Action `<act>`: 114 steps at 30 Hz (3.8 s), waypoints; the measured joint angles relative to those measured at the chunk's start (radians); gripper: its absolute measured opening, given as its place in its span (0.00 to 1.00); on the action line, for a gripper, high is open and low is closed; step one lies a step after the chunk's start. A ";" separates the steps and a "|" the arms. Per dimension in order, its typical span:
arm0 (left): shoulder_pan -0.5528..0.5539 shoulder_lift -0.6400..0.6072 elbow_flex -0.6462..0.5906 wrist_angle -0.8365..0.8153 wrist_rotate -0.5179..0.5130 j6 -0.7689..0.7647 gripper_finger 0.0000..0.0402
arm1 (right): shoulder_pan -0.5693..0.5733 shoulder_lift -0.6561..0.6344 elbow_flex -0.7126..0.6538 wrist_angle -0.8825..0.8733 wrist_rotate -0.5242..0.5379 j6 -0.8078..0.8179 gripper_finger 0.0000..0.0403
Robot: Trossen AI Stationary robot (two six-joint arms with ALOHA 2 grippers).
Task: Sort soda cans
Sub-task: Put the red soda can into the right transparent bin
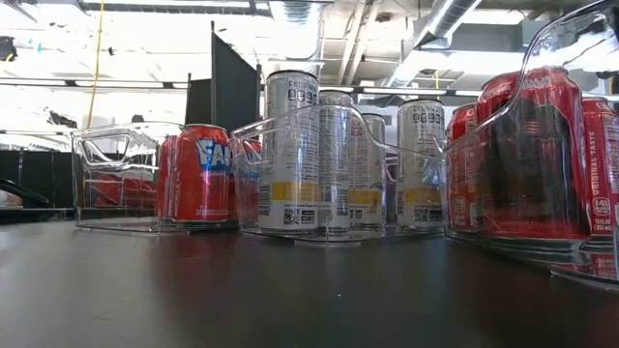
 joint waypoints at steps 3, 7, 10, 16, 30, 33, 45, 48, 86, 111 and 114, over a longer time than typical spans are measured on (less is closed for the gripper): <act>0.000 0.000 0.000 -0.001 0.000 0.009 0.75 | 0.001 0.000 0.000 0.000 0.007 0.000 0.90; 0.000 -0.001 0.000 -0.002 -0.003 0.034 0.75 | 0.003 -0.002 0.000 -0.001 0.040 0.000 0.88; 0.000 -0.009 0.004 -0.015 -0.023 0.052 0.75 | 0.004 -0.003 0.000 -0.003 0.056 -0.002 0.87; 0.004 -0.027 0.002 -0.094 -0.079 0.071 0.75 | 0.009 -0.003 0.000 -0.010 0.084 -0.009 0.84; 0.103 -0.031 0.004 -0.132 -0.157 0.309 0.75 | 0.047 -0.088 0.002 -0.130 0.165 0.033 0.82; 0.129 -0.034 0.005 -0.132 -0.184 0.370 0.75 | 0.059 -0.106 0.002 -0.155 0.177 0.058 0.82; 0.264 -0.051 0.006 -0.130 -0.246 0.636 0.75 | 0.131 -0.118 0.002 -0.328 0.272 0.200 0.82; 0.298 -0.051 0.006 -0.129 -0.246 0.701 0.75 | 0.150 -0.118 0.002 -0.443 0.274 0.318 0.82; 0.447 -0.051 0.007 -0.117 -0.229 0.956 0.75 | 0.422 -0.114 -0.220 -1.025 -0.006 1.400 0.75; 0.446 -0.052 0.007 -0.118 -0.213 0.942 0.75 | 0.202 -0.114 -0.346 -0.532 -0.191 1.163 0.05; 0.446 -0.052 0.007 -0.119 -0.208 0.943 0.75 | 0.151 -0.114 -0.346 -0.467 -0.191 1.173 0.03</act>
